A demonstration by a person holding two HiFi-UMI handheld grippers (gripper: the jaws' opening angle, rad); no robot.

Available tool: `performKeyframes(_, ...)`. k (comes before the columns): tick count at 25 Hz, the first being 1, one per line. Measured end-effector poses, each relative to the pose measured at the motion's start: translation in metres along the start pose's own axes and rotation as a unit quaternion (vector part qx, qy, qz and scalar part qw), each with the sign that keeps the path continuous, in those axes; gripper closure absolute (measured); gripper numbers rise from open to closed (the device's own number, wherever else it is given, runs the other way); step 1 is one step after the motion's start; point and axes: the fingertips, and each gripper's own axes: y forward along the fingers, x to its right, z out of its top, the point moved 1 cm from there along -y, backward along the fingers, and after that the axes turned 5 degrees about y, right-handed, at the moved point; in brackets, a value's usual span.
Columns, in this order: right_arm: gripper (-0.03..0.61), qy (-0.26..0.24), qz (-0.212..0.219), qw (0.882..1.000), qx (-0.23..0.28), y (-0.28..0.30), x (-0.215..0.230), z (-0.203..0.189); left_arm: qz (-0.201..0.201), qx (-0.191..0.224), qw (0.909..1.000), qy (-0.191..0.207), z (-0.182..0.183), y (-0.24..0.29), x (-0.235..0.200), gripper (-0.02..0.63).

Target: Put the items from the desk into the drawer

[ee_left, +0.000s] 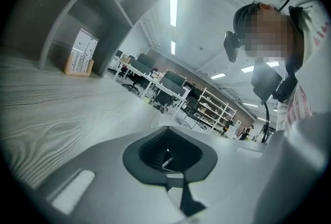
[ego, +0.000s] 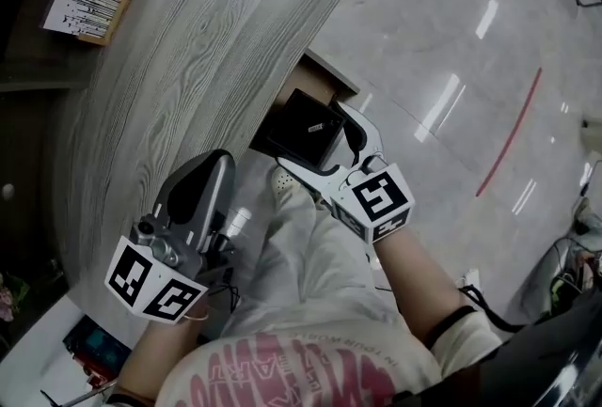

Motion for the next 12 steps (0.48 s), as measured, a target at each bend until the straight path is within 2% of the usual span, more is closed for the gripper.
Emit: performKeyframes(12, 0.058, -0.034, 0.027, 0.998, -0.052, 0.005, 0.004, -0.026, 0.016, -0.003, 0.9998, -0.009, -0.008, -0.006, -0.008, 0.594)
